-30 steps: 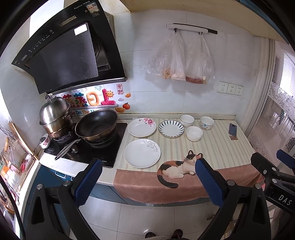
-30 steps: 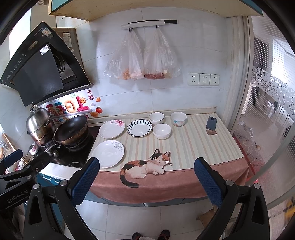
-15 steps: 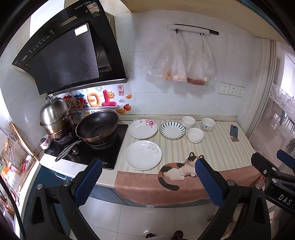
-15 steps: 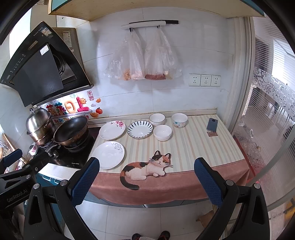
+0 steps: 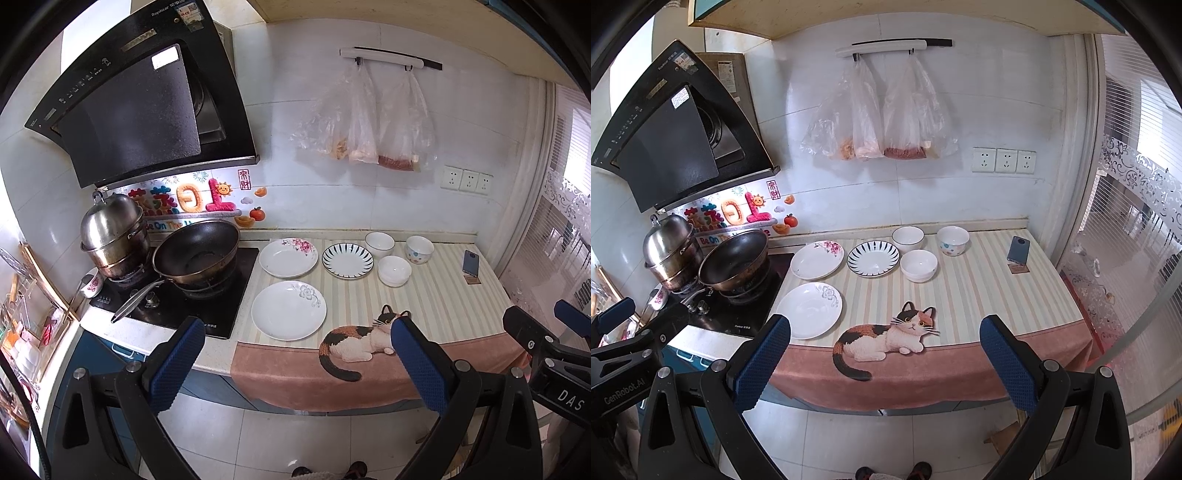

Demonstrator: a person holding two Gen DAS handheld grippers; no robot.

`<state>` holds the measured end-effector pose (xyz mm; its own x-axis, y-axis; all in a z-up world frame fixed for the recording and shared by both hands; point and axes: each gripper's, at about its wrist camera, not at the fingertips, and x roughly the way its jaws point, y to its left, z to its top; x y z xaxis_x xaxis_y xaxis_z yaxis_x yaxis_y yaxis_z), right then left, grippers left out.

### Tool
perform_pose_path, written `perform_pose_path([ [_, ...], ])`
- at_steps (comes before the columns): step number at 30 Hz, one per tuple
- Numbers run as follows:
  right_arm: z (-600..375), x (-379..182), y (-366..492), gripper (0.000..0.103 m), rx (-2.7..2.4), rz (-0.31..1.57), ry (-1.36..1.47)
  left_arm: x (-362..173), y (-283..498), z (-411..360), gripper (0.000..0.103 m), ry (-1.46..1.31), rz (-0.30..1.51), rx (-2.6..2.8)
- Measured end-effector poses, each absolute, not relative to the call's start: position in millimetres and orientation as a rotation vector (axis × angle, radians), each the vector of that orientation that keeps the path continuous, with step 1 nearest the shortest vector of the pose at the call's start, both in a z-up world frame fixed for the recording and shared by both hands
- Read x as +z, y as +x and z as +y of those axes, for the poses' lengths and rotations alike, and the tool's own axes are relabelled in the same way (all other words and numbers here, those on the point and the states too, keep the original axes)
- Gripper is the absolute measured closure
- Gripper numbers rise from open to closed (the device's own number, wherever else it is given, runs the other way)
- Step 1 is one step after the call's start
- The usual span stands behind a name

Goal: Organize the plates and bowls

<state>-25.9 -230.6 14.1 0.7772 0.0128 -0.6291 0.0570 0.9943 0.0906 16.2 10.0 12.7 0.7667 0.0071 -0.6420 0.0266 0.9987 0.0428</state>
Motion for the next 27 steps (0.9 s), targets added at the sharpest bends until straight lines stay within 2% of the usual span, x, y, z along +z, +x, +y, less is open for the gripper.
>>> perform_pose_path([
  [20, -224, 16, -16, 0.000, -0.027, 0.677, 0.105, 11, 22, 15, 0.000, 0.049, 0.698, -0.022],
  [27, -213, 6, -3, 0.000, 0.000, 0.648, 0.137, -17, 54, 38, 0.000, 0.057, 0.698, -0.014],
])
